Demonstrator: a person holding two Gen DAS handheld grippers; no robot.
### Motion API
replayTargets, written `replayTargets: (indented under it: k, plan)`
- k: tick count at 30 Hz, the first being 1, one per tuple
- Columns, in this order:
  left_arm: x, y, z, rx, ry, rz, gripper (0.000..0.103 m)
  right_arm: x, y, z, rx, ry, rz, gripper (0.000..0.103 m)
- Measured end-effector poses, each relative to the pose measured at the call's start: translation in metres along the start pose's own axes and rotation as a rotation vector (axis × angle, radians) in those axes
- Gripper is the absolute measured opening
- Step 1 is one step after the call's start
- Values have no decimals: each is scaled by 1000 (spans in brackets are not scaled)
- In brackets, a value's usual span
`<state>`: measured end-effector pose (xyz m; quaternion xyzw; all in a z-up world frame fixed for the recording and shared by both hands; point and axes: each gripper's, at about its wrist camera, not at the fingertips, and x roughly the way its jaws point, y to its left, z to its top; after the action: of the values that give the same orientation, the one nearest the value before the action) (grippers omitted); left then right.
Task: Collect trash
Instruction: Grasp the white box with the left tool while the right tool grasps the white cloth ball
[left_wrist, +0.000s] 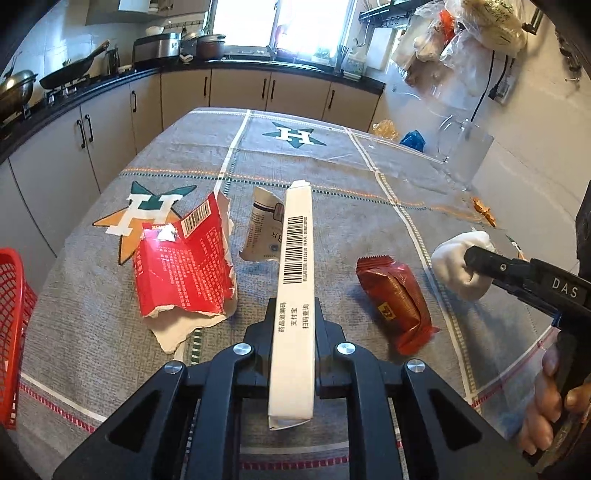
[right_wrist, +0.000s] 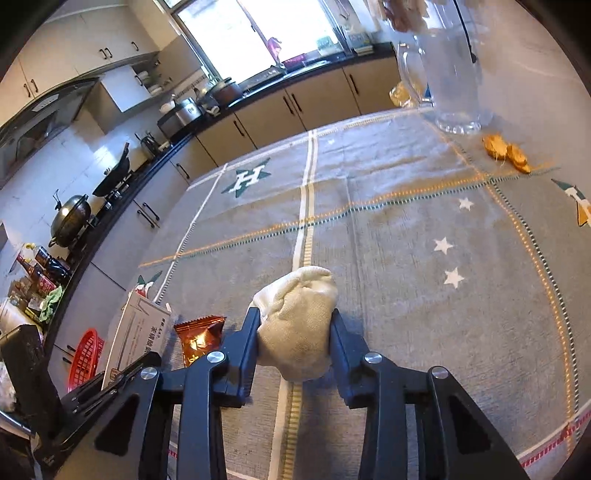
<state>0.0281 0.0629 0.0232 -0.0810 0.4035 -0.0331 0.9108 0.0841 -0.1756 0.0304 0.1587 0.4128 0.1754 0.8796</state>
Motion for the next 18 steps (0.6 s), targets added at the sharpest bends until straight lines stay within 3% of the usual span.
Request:
replayTargets:
  k: [18]
  plan:
    - [2, -4, -2, 20, 0, 12, 13, -14, 25, -3, -91, -63, 113, 38]
